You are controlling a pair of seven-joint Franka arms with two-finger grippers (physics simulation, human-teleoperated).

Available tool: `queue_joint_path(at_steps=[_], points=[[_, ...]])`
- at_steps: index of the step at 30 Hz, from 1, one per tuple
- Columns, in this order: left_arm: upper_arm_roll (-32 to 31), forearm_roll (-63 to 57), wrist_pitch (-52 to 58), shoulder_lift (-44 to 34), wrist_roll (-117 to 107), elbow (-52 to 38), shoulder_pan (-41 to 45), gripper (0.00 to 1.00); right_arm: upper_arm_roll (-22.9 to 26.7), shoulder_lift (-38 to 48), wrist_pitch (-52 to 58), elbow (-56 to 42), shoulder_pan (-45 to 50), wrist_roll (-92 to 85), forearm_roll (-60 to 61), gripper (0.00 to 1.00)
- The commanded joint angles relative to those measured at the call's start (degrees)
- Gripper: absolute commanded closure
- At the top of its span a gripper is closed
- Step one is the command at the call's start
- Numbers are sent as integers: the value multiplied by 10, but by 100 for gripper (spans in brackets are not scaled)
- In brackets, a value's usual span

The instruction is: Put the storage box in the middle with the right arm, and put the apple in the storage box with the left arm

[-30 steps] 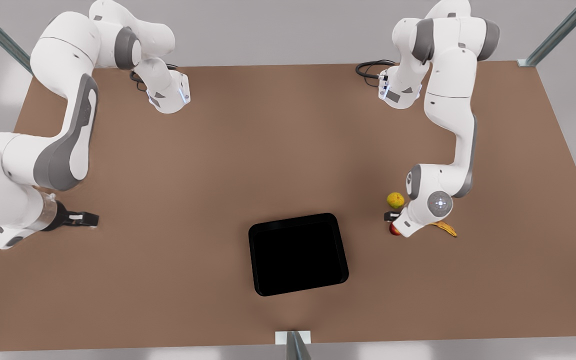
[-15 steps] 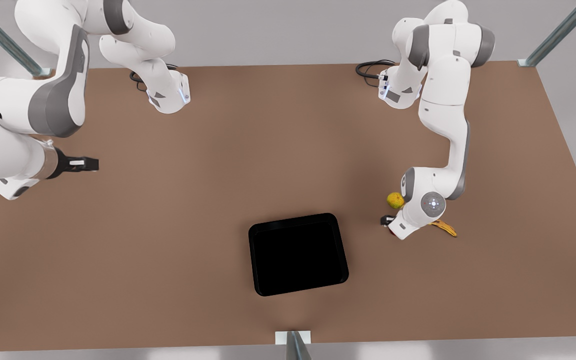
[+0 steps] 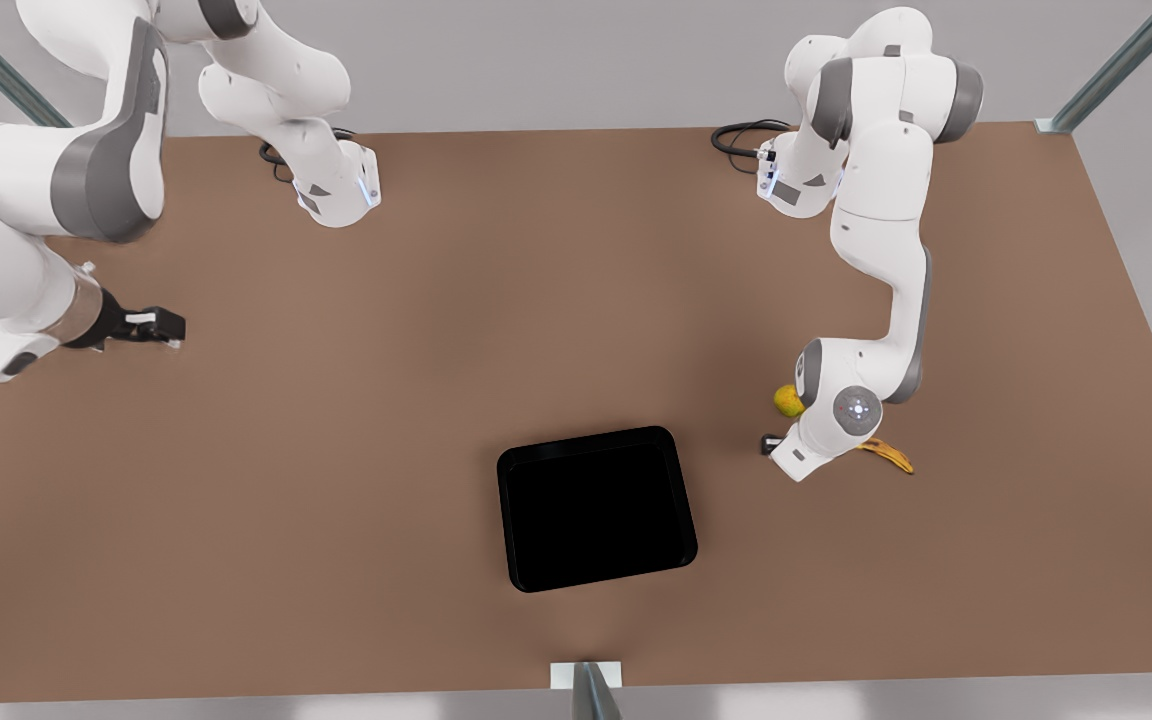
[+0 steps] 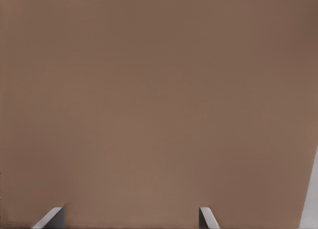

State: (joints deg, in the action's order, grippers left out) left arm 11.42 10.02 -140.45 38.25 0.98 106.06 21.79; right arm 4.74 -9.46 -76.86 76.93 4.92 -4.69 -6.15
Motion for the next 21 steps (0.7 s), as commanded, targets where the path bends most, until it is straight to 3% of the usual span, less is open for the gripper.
queue_joint_path(at_steps=[1, 5, 9, 14, 18, 21], points=[[0, 0, 4, -2, -5, -5, 0, 28, -22, 18, -58, 25, -15, 4, -9, 0], [0, 0, 5, -3, -5, -5, 0, 30, -20, -6, -51, 17, -13, 7, -9, 0], [0, 14, 5, -1, -6, -5, 1, 45, -20, -9, -43, 16, -11, 8, -9, 0], [0, 14, 35, -21, -20, -6, 1, 48, -20, -12, -43, 17, -11, 8, -9, 0], [1, 14, 166, -62, -97, -52, 11, 48, -20, -13, -42, 18, -10, 8, -8, 0], [0, 15, 297, -42, -270, -185, 83, 48, -20, -14, -42, 19, -10, 8, -8, 0]])
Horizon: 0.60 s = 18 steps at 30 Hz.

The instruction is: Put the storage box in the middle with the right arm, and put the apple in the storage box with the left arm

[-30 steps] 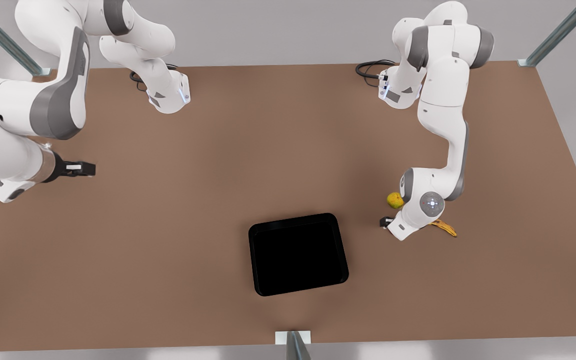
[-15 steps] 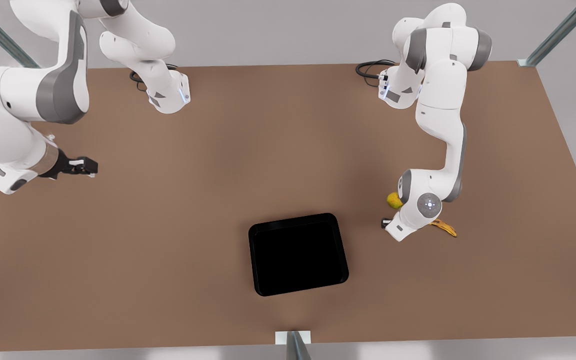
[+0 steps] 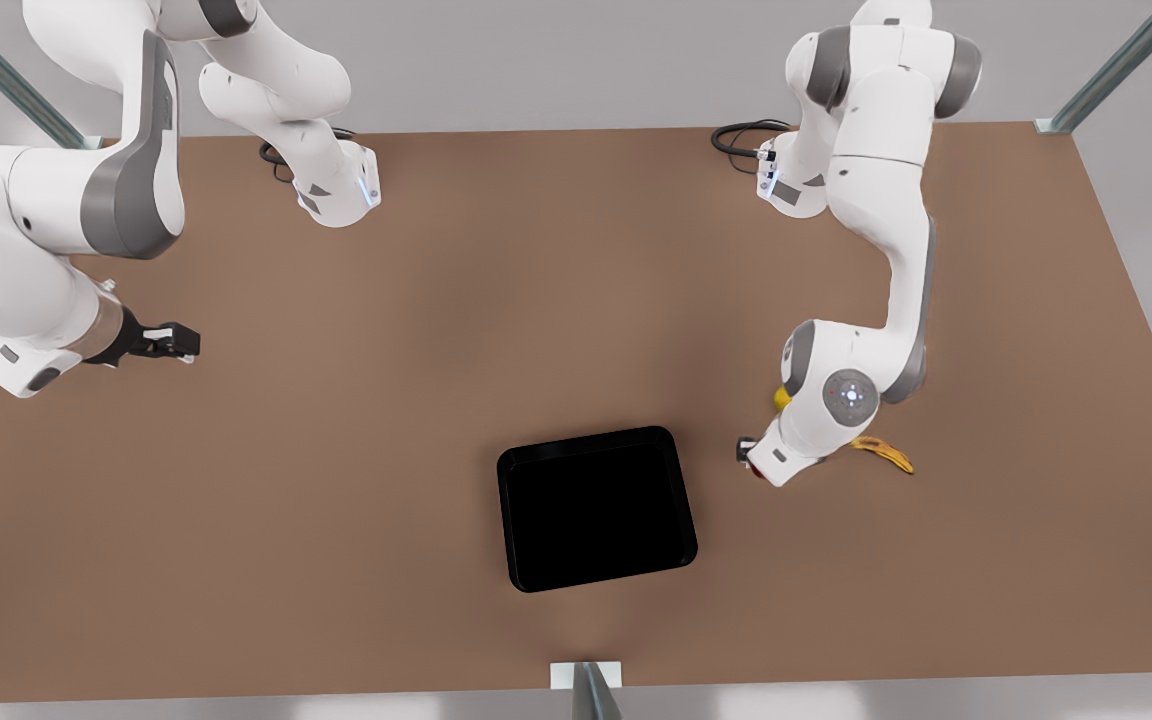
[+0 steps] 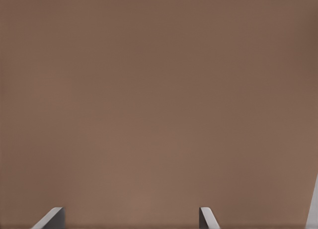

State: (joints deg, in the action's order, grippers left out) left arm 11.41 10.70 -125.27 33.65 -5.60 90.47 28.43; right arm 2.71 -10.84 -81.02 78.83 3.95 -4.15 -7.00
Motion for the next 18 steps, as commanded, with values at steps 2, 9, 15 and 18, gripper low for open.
queue_joint_path(at_steps=[2, 9, 15, 18], points=[[-22, 14, 159, 39, -265, -99, 32, 48, 0, 0, 0, 1, 0, 3, 1, 0], [-89, 11, 50, 185, -442, -303, 66, 48, 0, -3, 1, 2, 0, 5, 1, 0], [-90, 7, 31, 189, -442, -315, 57, 0, 0, -6, 1, 3, 1, 6, 1, 0], [-57, 4, 212, 113, -328, -274, 52, 0, 0, -6, 1, 3, 1, 6, 2, 0]])
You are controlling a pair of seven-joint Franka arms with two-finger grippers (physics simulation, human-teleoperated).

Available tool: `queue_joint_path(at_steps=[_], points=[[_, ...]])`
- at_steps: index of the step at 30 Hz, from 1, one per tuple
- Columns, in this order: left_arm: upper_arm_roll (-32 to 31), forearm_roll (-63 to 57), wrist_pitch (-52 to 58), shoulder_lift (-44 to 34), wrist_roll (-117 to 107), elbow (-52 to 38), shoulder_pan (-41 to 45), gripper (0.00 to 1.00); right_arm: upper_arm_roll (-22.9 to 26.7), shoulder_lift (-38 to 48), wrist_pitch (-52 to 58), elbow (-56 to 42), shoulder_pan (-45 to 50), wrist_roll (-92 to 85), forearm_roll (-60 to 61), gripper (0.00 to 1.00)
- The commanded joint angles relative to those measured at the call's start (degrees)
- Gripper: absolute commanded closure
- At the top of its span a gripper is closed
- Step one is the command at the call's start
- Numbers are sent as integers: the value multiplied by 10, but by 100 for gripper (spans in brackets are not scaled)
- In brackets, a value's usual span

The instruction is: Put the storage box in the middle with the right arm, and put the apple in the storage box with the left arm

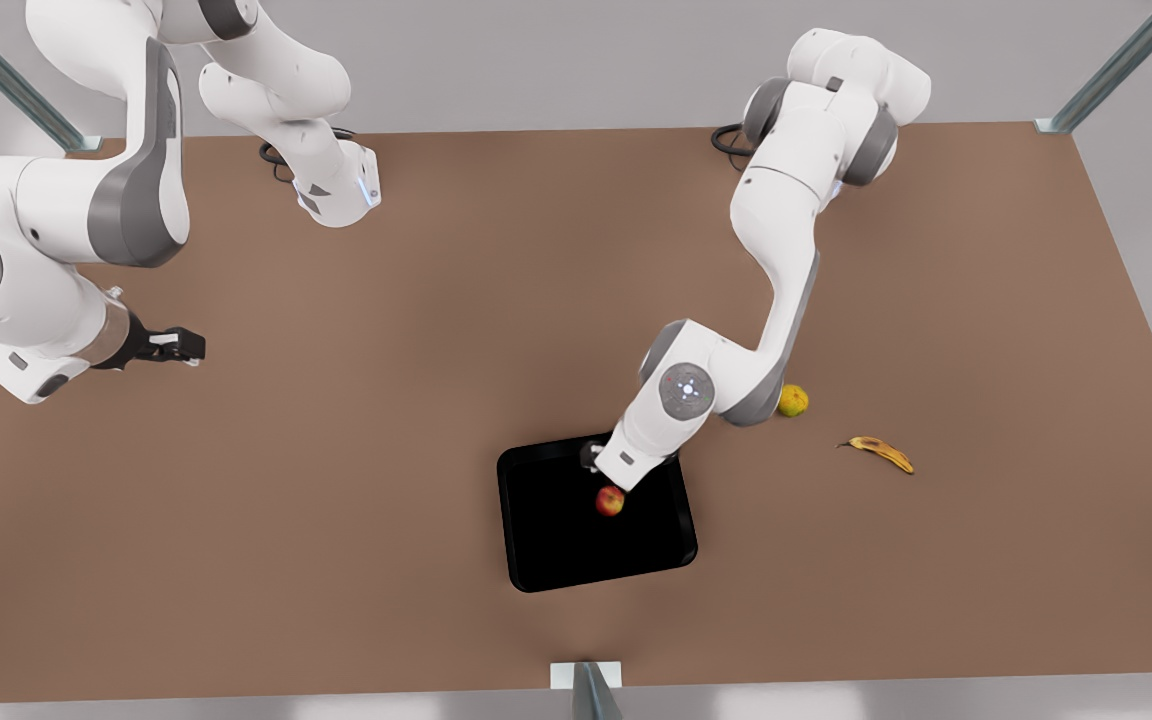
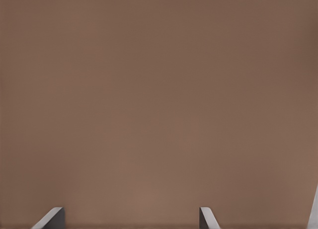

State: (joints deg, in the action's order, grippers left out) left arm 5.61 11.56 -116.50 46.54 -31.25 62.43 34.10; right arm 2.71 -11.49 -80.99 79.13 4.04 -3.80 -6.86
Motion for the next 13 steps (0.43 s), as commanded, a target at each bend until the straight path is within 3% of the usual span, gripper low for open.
queue_joint_path(at_steps=[1, 2, 3, 6, 7, 8, 9, 13], points=[[52, -2, 230, -56, 1, 6, -7, 0, 0, 1, 0, 0, 0, 3, 0, 0], [150, 0, 368, -111, 134, -1, -7, 0, 0, 1, 1, 0, 1, 3, 1, 0], [228, -1, 420, -161, 217, -2, -6, 0, 0, 3, 2, -1, 1, 3, 1, 0], [279, -56, 536, -195, 340, -49, -16, 0, 0, 3, 1, -6, 2, 2, -1, 0], [167, -63, 548, -229, 371, -49, -113, 0, 0, 3, 1, -6, 2, 2, -1, 0], [16, -131, 527, -266, 371, -23, -197, 0, -1, 4, 2, -6, 2, 3, -2, 0], [-13, -145, 427, -359, 375, 99, -217, 0, -2, 5, -1, -10, 2, 3, -3, 0], [-14, -141, 442, -345, 371, 92, -217, 0, -2, 4, 1, -16, 2, 4, -9, 0]])
